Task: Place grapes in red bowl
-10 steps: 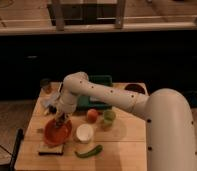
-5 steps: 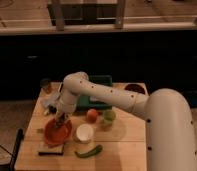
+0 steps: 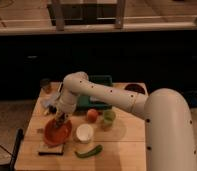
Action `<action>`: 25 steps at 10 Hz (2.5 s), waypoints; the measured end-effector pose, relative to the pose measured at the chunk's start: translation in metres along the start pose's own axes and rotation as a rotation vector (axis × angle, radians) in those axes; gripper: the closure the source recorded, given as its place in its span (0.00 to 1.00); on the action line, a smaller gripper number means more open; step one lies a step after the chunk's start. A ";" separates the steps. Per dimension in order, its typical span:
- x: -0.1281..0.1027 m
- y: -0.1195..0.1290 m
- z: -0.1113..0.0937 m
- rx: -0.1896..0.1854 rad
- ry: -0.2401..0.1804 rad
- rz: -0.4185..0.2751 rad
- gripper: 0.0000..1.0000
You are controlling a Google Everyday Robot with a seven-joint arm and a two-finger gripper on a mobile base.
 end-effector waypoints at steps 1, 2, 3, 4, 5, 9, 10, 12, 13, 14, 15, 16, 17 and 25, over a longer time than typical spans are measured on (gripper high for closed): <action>0.000 0.000 0.000 0.003 0.001 -0.001 0.74; -0.001 0.002 -0.001 0.006 0.003 -0.002 0.59; -0.002 0.003 0.000 0.007 0.003 -0.003 0.52; -0.002 0.003 -0.001 0.008 0.003 -0.004 0.43; -0.002 0.004 -0.002 0.010 0.003 -0.005 0.31; -0.003 0.004 -0.004 0.006 -0.003 -0.010 0.20; -0.002 0.004 -0.005 0.006 -0.004 -0.010 0.20; -0.002 0.003 -0.005 0.004 -0.006 -0.012 0.20; -0.002 0.002 -0.005 0.003 -0.007 -0.013 0.20; -0.002 0.002 -0.005 0.002 -0.008 -0.016 0.20; -0.002 0.001 -0.006 0.003 -0.008 -0.017 0.20; -0.002 0.002 -0.007 0.006 -0.006 -0.018 0.20; -0.002 0.001 -0.009 0.011 -0.002 -0.020 0.20; -0.002 0.002 -0.013 0.023 0.009 -0.023 0.20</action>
